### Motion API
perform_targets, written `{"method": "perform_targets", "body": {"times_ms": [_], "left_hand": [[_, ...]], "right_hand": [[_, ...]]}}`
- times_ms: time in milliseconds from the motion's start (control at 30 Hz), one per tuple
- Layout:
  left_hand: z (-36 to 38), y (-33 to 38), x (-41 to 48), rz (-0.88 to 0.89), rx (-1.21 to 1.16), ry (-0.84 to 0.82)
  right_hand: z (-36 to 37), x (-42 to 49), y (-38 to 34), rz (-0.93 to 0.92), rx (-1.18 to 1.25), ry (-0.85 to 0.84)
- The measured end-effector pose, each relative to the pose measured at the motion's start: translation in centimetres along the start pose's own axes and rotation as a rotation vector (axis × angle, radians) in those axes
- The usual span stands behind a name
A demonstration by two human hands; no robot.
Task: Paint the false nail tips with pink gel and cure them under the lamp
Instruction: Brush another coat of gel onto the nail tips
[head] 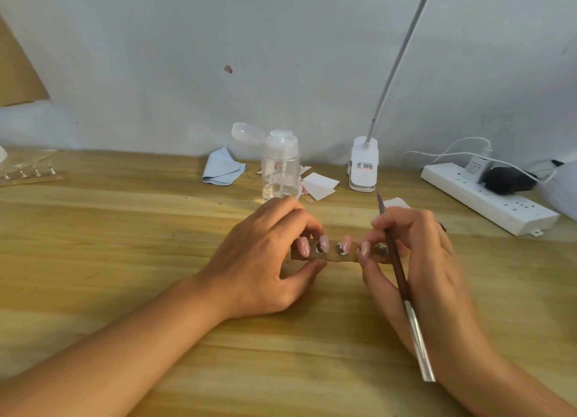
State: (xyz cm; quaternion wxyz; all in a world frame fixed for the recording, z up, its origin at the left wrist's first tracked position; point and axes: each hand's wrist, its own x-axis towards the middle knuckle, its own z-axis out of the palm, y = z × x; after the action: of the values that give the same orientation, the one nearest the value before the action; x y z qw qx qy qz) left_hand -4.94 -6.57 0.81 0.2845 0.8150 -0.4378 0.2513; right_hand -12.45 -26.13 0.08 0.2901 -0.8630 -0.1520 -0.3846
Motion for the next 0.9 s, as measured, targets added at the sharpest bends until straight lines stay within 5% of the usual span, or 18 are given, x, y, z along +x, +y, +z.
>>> {"method": "perform_targets", "body": {"times_ms": [900], "left_hand": [[0.42, -0.53, 0.39, -0.019, -0.013, -0.108]], "right_hand": [[-0.16, -0.07, 0.12, 0.032, -0.116, -0.137]]}}
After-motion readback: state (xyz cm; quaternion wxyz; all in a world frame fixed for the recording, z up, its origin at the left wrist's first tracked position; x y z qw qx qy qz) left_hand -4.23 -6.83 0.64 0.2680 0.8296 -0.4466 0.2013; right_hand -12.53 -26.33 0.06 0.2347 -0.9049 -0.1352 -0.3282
